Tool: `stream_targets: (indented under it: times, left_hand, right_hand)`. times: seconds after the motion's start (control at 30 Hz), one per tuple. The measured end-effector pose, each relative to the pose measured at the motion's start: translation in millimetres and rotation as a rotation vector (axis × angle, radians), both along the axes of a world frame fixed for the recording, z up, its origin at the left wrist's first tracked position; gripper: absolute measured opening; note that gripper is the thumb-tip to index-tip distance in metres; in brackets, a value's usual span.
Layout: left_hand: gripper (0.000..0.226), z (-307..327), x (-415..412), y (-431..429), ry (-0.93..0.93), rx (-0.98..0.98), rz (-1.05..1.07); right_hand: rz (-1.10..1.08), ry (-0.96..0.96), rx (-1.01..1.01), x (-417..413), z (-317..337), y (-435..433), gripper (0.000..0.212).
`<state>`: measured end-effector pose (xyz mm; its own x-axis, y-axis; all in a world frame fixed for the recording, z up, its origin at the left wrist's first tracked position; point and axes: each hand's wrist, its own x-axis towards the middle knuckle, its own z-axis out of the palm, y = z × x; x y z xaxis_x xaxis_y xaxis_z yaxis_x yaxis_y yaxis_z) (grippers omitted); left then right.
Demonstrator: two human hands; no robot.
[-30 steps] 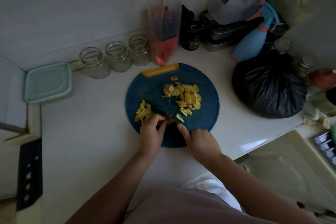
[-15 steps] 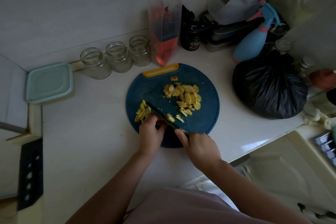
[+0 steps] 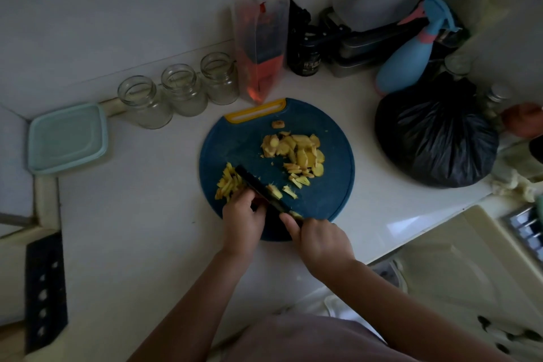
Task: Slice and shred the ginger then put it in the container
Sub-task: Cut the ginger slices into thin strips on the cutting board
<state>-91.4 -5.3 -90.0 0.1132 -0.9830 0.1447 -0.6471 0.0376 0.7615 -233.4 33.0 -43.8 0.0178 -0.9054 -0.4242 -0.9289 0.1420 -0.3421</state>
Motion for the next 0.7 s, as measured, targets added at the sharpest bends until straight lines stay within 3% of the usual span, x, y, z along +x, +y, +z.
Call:
stream_targets:
  times: [0.7]
  left_hand:
    - [0.011,-3.6,3.6,-3.2,0.045,0.057,-0.064]
  right_hand:
    - [0.062,0.018,0.173,18.8,12.4,-35.1,0.063]
